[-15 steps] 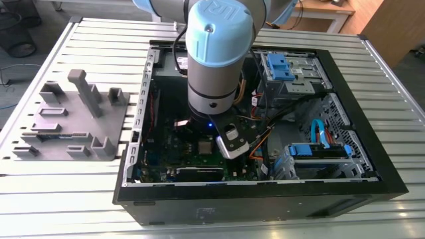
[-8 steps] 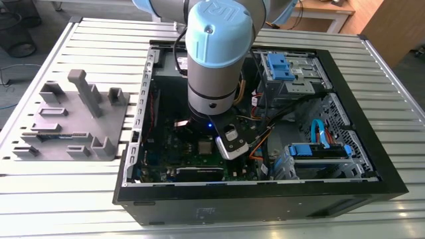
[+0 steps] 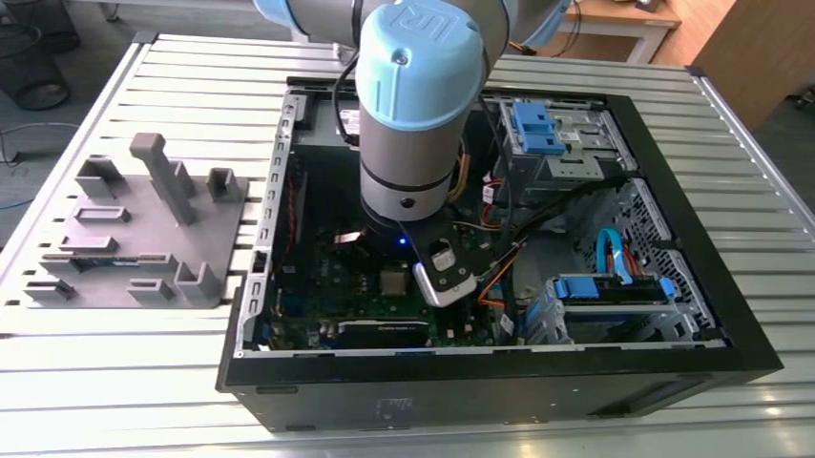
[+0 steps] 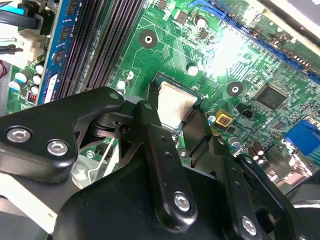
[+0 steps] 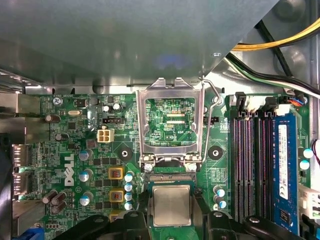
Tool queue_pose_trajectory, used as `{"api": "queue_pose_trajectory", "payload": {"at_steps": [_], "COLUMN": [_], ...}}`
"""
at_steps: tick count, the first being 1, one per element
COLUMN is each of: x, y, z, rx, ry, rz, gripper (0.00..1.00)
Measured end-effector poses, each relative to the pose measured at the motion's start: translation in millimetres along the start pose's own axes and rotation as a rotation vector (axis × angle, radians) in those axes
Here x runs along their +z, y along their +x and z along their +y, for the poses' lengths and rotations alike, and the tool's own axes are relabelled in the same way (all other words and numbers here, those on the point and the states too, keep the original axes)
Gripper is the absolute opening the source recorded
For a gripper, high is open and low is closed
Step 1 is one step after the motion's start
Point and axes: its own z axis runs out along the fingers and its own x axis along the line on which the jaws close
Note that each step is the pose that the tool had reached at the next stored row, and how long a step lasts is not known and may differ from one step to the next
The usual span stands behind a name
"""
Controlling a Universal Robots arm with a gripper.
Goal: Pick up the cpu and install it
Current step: 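Place the cpu into insertion slot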
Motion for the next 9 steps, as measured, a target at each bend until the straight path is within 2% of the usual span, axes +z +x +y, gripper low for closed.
{"api": "queue_pose_trajectory", "payload": {"at_steps": [9], "x": [0.0], "y": [0.0], "z": [0.0], "rx": [0.0], "ry": [0.0003], "rz": [0.0001], "gripper": [0.45]}}
